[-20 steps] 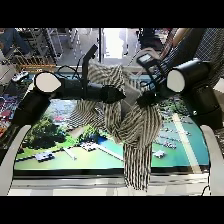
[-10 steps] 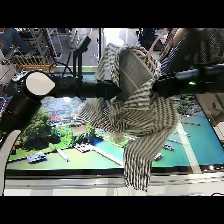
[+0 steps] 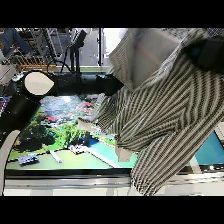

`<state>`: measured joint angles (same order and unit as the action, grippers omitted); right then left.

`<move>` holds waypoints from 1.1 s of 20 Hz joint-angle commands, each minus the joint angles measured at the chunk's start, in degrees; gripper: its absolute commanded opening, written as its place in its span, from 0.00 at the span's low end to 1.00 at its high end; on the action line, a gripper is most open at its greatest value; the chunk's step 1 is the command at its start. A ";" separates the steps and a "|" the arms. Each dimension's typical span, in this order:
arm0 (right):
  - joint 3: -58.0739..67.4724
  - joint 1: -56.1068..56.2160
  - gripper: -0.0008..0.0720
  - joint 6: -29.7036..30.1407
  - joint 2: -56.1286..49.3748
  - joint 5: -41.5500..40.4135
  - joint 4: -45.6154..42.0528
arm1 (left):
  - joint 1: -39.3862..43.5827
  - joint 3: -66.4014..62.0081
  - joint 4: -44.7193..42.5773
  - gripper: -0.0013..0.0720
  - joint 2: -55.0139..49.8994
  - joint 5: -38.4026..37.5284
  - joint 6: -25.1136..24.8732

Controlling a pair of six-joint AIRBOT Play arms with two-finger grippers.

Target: Fold the clothes and pants, and hang the long-sleeved shirts on hangers.

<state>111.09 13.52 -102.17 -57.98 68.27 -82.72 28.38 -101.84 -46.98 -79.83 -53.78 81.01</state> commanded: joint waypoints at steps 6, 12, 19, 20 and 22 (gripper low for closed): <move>0.07 -16.70 0.08 -16.11 2.78 12.07 -41.94 | -1.22 -0.02 -1.22 0.67 0.04 -6.40 -6.14; 7.96 -50.66 0.08 -7.02 4.28 10.34 -54.31 | -6.62 -0.02 -1.25 0.67 0.02 -14.80 -8.68; 10.86 -91.45 0.08 1.79 -6.03 -2.75 -33.14 | -15.69 -0.02 -0.96 0.67 0.04 -24.09 -8.37; 10.86 -94.53 0.08 1.79 -7.15 -6.32 -32.33 | -16.39 -0.02 -0.98 0.67 0.04 -24.11 -8.41; 10.86 -101.04 0.08 1.29 -9.31 -12.41 -31.08 | -17.05 -0.02 -1.01 0.67 0.04 -24.13 -8.44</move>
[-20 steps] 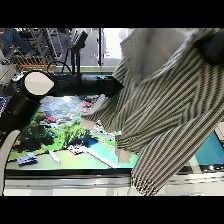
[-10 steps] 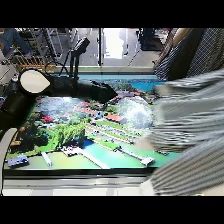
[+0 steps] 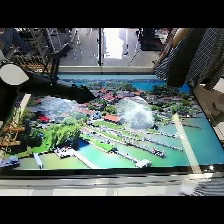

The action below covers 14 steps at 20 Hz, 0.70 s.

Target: Fold the clothes and pants, and hang the long-sleeved shirts on hangers.

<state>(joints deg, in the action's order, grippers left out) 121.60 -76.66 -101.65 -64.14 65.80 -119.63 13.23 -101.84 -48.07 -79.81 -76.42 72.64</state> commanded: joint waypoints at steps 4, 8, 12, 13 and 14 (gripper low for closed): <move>0.35 -23.52 0.08 -1.53 -7.54 -23.43 18.47 | -2.43 -0.02 0.09 0.67 0.02 -3.43 -0.04; 0.35 -28.50 0.08 -1.49 -12.37 -26.47 25.90 | -2.58 -0.02 0.13 0.67 0.02 -5.31 1.99; -3.30 -28.57 0.09 7.54 -13.29 -23.80 29.94 | -2.56 -0.02 1.64 0.67 0.02 -5.16 3.65; -3.56 -28.57 0.09 9.86 -13.27 -21.94 30.10 | -2.56 -0.02 2.75 0.67 0.02 -4.92 3.65; -3.58 -28.59 0.12 10.54 -13.00 -20.87 30.05 | -2.56 -0.02 4.07 0.67 0.02 -4.35 3.65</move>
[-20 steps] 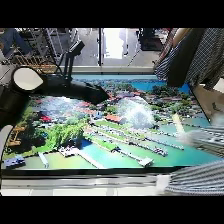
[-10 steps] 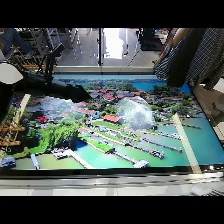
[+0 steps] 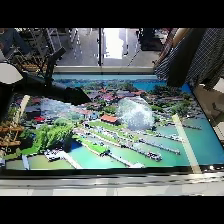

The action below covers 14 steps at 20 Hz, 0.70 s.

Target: Fold the clothes and pants, and hang the long-sleeved shirts on hangers.

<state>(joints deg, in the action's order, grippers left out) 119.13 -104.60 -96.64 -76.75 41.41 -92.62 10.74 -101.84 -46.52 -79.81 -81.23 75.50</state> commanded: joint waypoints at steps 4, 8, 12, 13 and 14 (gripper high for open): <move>-1.09 -0.46 0.95 6.23 2.43 -2.34 5.92 | -0.07 -0.02 6.29 0.67 -0.04 4.79 0.79; -1.09 -0.33 0.95 8.96 7.52 0.59 15.93 | -0.09 -0.02 7.15 0.67 -0.11 5.51 0.76; -1.09 -0.07 0.95 16.72 13.64 3.50 33.53 | -0.13 -0.02 7.15 0.67 -0.22 5.46 0.70; -1.09 1.14 0.95 18.91 14.60 4.04 36.15 | -0.15 -0.02 6.93 0.67 -0.26 5.14 0.09; -1.09 3.04 0.95 19.43 15.50 6.88 40.52 | -0.13 -0.02 5.35 0.67 -0.24 5.14 -1.90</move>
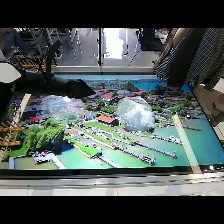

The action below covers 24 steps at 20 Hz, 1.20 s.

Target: Fold the clothes and pants, and hang the long-sleeved shirts on hangers.

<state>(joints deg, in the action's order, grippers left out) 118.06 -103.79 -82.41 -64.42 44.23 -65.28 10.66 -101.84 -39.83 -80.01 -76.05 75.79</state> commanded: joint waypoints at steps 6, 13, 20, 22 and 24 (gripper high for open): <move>-10.36 44.94 0.55 11.41 0.46 41.68 30.16 | 0.07 -0.02 -55.87 0.67 0.24 0.17 12.81; -32.37 104.08 0.42 16.02 -4.20 6.38 -16.94 | -4.37 -0.02 -80.54 0.67 1.84 11.02 30.32; -33.07 112.89 0.80 20.61 -6.45 -5.49 -23.47 | -4.33 -0.02 -80.17 0.67 0.17 11.39 30.32; -33.07 112.87 0.80 20.61 -6.45 -5.51 -23.04 | -4.33 -0.02 -80.13 0.67 -0.09 11.39 30.32; -33.07 112.87 0.80 20.61 -6.45 -5.51 -23.04 | -4.33 -0.02 -80.13 0.67 -0.37 11.39 30.32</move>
